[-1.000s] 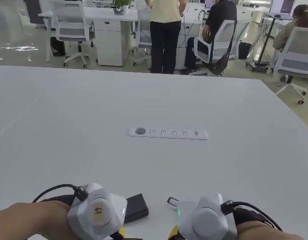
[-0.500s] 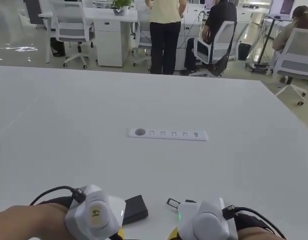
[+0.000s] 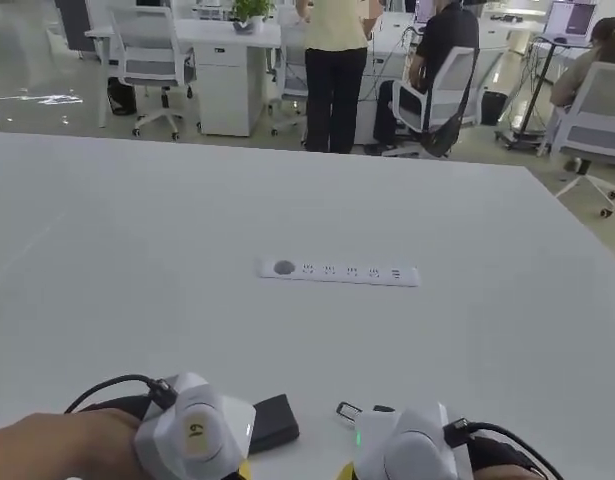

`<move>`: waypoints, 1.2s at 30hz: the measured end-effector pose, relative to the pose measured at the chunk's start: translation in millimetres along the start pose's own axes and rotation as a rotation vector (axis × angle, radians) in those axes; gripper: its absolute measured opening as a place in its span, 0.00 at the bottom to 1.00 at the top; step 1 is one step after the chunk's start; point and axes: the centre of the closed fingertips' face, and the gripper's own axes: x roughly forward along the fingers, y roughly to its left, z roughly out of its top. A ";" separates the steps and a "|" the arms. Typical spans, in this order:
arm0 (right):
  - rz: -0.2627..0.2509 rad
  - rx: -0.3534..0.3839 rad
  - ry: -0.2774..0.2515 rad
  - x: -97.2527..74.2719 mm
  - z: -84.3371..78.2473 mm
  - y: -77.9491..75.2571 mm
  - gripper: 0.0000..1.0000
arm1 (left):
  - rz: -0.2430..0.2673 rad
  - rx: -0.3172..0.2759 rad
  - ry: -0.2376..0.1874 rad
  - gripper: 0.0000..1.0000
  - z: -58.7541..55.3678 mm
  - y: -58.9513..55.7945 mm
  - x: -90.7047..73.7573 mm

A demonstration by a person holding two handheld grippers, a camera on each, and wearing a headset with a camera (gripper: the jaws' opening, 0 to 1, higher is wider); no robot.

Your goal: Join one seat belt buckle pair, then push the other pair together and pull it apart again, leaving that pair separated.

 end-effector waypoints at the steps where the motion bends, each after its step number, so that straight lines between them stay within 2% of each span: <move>1: 0.000 -0.001 0.000 -0.4 0.5 0.4 0.27 | 0.000 -0.001 0.000 0.33 0.0 0.1 0.0; 26: 0.000 0.009 0.009 2.3 2.9 1.7 0.26 | 0.002 -0.003 0.007 0.33 -0.1 -0.1 0.1; 29: -0.006 0.024 -0.007 6.1 8.4 3.0 0.26 | 0.005 -0.007 0.010 0.33 0.4 0.3 0.3; 36: -0.008 0.024 -0.003 5.0 9.8 2.8 0.26 | 0.004 -0.007 0.010 0.32 0.3 0.9 0.7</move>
